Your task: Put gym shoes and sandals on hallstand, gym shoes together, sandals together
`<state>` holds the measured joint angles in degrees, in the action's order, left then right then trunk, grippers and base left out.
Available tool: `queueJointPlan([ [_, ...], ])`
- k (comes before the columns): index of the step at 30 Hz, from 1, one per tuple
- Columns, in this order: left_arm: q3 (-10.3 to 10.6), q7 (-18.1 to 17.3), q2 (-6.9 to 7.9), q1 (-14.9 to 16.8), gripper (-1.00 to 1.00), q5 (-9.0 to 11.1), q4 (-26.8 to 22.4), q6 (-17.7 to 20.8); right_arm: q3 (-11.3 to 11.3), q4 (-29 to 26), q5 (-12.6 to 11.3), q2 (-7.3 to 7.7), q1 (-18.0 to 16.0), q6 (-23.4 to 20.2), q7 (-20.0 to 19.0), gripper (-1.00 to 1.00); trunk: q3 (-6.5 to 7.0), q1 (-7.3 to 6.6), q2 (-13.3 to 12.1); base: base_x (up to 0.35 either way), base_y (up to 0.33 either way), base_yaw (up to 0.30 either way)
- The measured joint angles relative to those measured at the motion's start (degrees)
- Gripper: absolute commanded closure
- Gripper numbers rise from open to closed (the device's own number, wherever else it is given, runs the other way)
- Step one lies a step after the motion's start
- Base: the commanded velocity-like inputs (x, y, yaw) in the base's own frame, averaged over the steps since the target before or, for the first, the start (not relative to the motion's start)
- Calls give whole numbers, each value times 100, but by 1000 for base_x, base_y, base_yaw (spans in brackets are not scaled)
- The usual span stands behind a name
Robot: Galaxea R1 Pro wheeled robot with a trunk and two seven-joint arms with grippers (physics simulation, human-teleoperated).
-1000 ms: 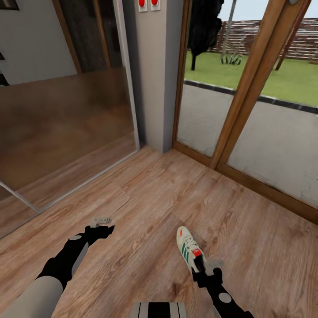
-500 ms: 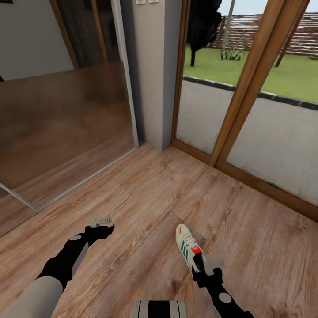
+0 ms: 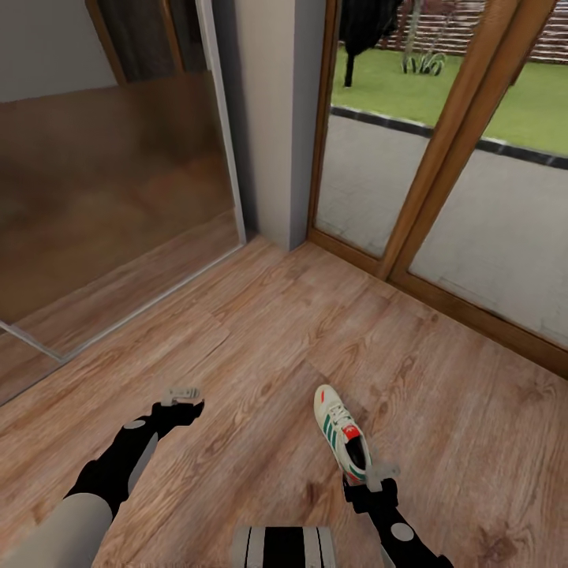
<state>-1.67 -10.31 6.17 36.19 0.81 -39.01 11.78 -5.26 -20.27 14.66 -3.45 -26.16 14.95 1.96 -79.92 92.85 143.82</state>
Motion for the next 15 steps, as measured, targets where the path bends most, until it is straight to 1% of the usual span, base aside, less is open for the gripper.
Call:
queueJointPlan([
  [5,0,6,0,7,-100,-1,-71,-3,0,0,1,0,0,1,0,-100,-156,13,7,0,0,0],
  [10,0,17,-4,5,-100,8,-307,42,0,1,2,0,0,0,0,-100,-306,26,13,0,0,0],
  [15,0,25,-7,4,-100,13,-508,79,0,0,0,0,0,-4,0,-100,-322,25,14,0,0,0],
])
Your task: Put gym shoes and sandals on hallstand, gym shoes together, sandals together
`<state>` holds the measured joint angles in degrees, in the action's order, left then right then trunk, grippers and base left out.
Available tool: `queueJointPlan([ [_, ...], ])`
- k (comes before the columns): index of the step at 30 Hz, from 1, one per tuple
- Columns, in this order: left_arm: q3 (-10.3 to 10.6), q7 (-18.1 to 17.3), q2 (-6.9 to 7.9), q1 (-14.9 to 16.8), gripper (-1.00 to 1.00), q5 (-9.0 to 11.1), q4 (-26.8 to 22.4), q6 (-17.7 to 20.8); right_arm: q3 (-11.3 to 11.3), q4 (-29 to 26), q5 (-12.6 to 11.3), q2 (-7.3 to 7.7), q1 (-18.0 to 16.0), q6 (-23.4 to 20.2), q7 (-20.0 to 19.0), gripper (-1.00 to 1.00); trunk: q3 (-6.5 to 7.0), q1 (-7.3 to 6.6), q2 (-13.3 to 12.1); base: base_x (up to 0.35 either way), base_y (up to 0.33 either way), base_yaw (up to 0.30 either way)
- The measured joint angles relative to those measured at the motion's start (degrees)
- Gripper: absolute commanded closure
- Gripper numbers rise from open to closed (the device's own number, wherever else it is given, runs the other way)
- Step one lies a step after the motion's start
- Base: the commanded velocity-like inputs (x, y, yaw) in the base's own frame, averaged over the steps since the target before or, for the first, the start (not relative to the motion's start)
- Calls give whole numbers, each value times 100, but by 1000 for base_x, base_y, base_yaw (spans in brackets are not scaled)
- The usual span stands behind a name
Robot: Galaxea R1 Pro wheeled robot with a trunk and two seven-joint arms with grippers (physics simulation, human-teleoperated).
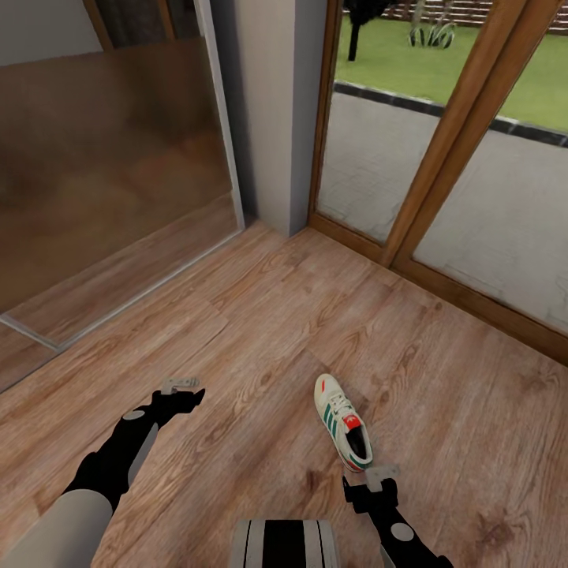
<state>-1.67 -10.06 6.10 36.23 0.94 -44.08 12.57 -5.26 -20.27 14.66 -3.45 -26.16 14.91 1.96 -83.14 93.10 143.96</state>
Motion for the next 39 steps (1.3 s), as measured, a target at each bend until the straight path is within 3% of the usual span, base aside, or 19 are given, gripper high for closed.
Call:
queueJointPlan([
  [22,-17,27,-1,-12,-100,25,-502,22,0,0,-5,0,0,-1,0,-100,-5,0,0,0,0,0],
  [39,-11,42,-6,-29,-100,-2,-557,-16,0,0,-6,0,0,-1,0,-100,-5,0,0,71,0,0],
])
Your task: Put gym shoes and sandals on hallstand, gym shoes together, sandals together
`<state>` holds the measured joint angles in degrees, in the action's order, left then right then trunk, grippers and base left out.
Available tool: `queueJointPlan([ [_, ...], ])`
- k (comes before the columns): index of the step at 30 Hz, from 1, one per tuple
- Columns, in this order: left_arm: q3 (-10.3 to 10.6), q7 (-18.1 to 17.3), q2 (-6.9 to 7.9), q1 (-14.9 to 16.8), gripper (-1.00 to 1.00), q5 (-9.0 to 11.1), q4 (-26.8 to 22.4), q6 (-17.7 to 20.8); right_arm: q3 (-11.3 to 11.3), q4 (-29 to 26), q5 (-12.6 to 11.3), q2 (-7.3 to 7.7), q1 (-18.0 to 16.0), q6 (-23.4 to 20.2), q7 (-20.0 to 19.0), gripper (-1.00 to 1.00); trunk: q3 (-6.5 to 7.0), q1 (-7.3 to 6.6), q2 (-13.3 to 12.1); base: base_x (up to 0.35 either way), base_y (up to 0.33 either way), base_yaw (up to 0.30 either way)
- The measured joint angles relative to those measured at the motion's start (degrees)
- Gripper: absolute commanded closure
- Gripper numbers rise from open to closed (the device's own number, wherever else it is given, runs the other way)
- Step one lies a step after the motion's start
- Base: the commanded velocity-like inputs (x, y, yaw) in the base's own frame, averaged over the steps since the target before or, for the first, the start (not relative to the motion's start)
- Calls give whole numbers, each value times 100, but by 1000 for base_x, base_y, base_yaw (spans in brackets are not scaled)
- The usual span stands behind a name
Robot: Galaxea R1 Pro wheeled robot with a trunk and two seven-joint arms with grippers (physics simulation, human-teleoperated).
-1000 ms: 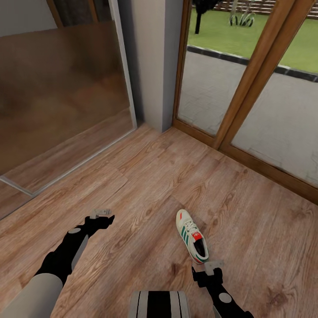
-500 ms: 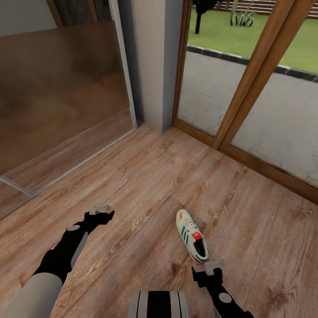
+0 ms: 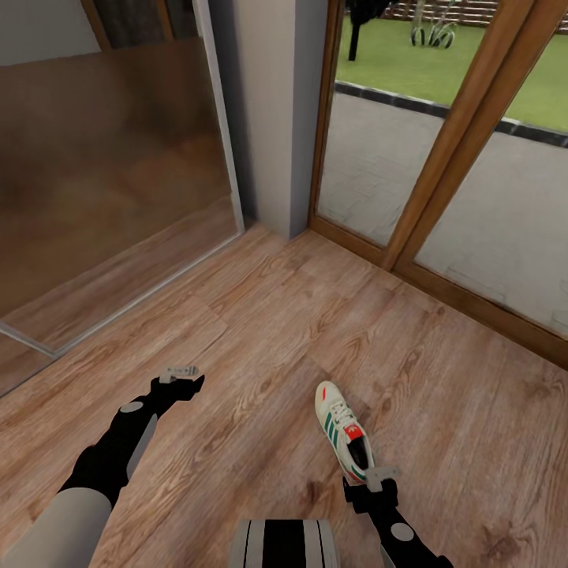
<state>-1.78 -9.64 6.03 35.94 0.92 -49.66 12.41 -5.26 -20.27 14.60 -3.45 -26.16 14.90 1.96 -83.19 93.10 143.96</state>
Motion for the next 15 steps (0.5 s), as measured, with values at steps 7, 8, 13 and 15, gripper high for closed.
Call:
queueJointPlan([
  [7,0,11,-19,0,-100,-5,0,-19,0,0,0,0,0,0,0,-100,0,1,0,16,0,0],
  [8,0,12,-21,0,-100,-7,0,-23,0,0,0,0,0,0,0,-100,0,0,0,6,0,0],
  [13,0,12,-31,0,-100,-6,0,-36,0,0,0,0,0,0,0,-100,0,0,0,3,0,0],
  [15,0,9,-35,0,-100,-5,0,-38,0,0,0,0,0,0,0,-100,0,0,0,0,0,0],
])
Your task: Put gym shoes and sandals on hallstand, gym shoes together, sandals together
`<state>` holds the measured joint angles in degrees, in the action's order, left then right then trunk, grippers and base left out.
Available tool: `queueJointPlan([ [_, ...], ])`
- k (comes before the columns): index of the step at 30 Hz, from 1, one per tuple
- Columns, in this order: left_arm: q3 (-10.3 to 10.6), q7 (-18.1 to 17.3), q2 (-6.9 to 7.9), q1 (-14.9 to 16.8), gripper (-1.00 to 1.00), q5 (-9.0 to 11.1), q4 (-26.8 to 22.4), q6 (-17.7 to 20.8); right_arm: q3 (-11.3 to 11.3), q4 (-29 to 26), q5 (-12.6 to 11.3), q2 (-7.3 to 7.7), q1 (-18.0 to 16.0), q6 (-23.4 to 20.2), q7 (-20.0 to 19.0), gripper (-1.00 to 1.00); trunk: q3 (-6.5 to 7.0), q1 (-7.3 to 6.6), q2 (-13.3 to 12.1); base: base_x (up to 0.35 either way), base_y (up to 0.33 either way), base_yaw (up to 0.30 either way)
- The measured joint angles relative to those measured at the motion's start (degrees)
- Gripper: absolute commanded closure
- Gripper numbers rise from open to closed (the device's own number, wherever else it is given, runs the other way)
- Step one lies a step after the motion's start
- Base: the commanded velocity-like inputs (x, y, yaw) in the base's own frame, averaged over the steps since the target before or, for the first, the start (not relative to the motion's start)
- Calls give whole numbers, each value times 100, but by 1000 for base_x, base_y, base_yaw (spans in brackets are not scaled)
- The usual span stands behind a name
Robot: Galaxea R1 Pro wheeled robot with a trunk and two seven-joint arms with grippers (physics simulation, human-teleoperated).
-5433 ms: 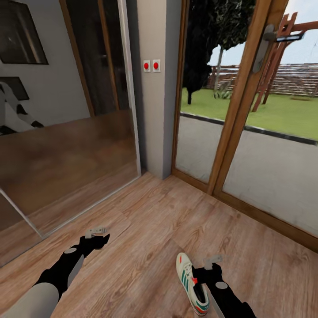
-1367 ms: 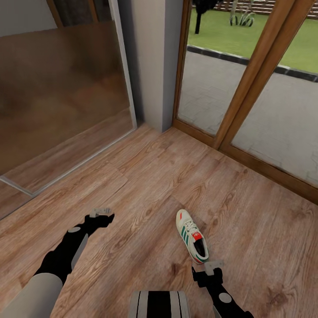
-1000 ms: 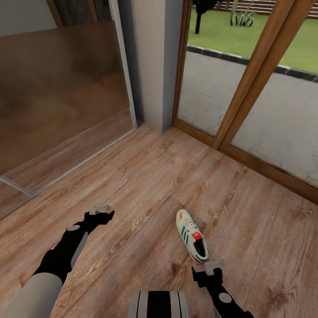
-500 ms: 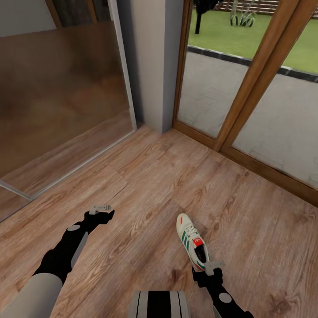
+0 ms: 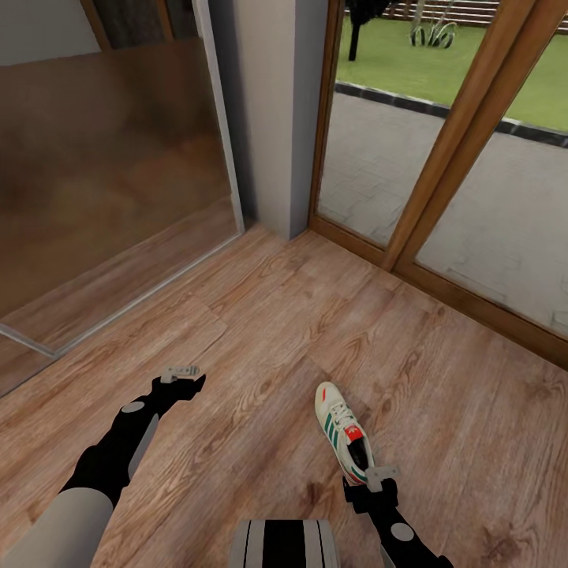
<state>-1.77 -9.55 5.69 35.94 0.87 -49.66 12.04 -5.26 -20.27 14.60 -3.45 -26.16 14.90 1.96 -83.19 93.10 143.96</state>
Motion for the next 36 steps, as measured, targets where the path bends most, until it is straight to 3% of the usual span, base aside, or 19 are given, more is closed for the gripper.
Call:
queueJointPlan([
  [36,1,23,-4,1,-100,-7,12,-19,0,-1,0,0,0,0,0,-100,0,0,0,41,-17,0],
])
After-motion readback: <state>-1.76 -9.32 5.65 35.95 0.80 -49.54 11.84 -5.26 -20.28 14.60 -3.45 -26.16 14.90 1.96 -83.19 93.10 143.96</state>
